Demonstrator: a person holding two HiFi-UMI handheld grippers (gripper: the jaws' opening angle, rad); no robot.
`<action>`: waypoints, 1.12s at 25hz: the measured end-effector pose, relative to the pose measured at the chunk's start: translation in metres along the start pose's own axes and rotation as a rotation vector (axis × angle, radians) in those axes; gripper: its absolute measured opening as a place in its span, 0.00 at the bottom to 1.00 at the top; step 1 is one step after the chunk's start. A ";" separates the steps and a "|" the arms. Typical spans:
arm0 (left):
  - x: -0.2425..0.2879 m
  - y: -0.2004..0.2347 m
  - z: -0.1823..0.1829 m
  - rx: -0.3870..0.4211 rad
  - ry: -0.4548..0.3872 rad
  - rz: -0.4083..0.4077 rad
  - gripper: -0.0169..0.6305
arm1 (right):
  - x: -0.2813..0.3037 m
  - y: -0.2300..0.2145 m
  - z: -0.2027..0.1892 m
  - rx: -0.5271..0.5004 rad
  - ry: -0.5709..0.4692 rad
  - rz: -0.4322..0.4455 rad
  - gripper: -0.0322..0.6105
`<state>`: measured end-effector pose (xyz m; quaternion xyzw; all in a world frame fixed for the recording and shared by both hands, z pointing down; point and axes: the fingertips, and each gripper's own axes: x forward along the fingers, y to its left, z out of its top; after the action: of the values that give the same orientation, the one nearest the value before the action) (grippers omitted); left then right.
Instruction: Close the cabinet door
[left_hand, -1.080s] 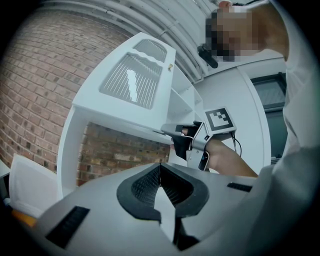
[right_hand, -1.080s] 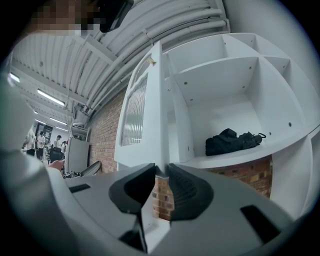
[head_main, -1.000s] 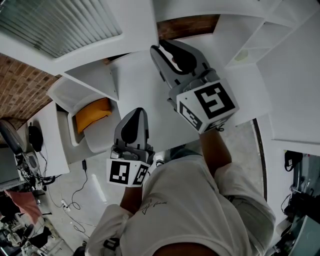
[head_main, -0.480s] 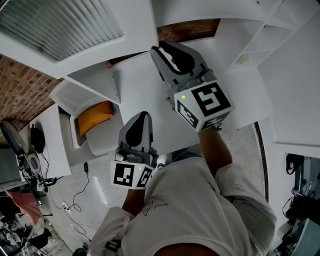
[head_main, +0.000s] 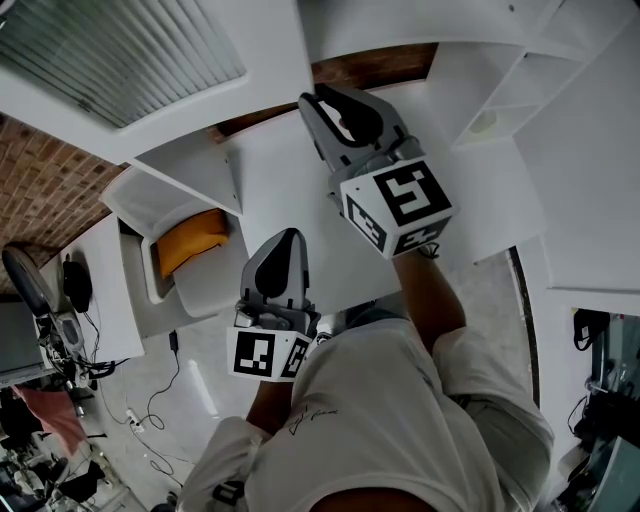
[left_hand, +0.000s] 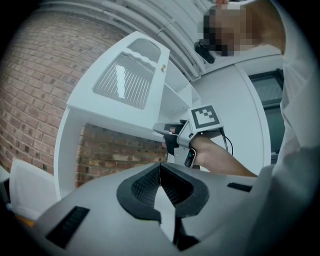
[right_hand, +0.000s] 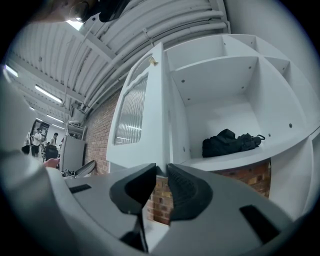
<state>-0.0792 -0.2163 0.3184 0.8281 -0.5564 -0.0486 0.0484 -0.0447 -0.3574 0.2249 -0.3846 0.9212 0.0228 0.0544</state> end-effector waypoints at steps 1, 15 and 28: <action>0.001 -0.002 0.000 0.012 0.001 -0.002 0.05 | 0.001 -0.001 0.000 -0.001 0.002 -0.007 0.17; 0.001 -0.004 0.000 0.011 0.001 -0.015 0.05 | 0.014 -0.007 0.001 -0.034 0.012 -0.047 0.15; 0.004 -0.004 0.002 0.018 0.003 -0.018 0.05 | 0.025 -0.013 -0.002 -0.040 0.018 -0.061 0.15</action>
<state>-0.0747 -0.2187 0.3163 0.8336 -0.5491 -0.0425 0.0412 -0.0529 -0.3841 0.2236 -0.4136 0.9089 0.0359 0.0392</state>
